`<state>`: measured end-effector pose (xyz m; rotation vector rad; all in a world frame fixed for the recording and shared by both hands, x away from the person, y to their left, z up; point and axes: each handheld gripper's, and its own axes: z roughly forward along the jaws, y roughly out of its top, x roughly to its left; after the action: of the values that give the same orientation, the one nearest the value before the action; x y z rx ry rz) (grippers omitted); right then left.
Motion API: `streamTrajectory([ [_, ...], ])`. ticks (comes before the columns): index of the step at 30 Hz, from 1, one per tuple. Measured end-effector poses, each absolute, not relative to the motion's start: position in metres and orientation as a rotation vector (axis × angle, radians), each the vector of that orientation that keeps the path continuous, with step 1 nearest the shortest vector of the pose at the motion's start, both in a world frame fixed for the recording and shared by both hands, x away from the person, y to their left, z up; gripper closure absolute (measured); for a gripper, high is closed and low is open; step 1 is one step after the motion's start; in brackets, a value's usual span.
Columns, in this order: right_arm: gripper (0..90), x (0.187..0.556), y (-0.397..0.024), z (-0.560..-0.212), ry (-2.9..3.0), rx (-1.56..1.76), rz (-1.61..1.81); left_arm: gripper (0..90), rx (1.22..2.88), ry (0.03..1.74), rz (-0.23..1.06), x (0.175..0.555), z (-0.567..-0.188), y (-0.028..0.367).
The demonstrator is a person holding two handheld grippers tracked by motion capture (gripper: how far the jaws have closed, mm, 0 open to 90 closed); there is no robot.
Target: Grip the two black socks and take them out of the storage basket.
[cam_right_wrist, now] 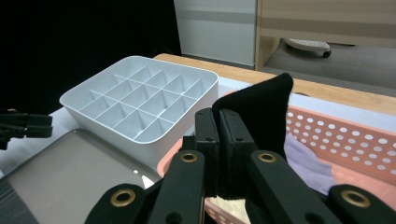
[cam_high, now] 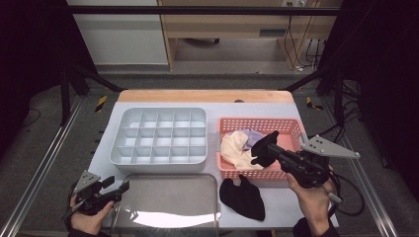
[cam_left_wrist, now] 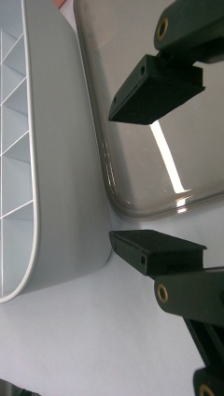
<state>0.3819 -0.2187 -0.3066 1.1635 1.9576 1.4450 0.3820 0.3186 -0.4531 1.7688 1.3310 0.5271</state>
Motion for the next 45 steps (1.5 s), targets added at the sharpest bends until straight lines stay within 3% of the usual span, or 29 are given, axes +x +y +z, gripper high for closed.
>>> streamTrajectory([
  [23, 86.9, 0.334, -0.246, -0.325, 1.993, 1.203, 1.436, 35.2, 1.763, 1.332, 0.532, 0.381, -0.453, 0.319],
  [45, 86.8, 0.347, -0.271, -0.404, 2.078, 1.5, 1.21, 35.1, 1.765, 1.329, 0.539, 0.381, -0.452, 0.318],
])
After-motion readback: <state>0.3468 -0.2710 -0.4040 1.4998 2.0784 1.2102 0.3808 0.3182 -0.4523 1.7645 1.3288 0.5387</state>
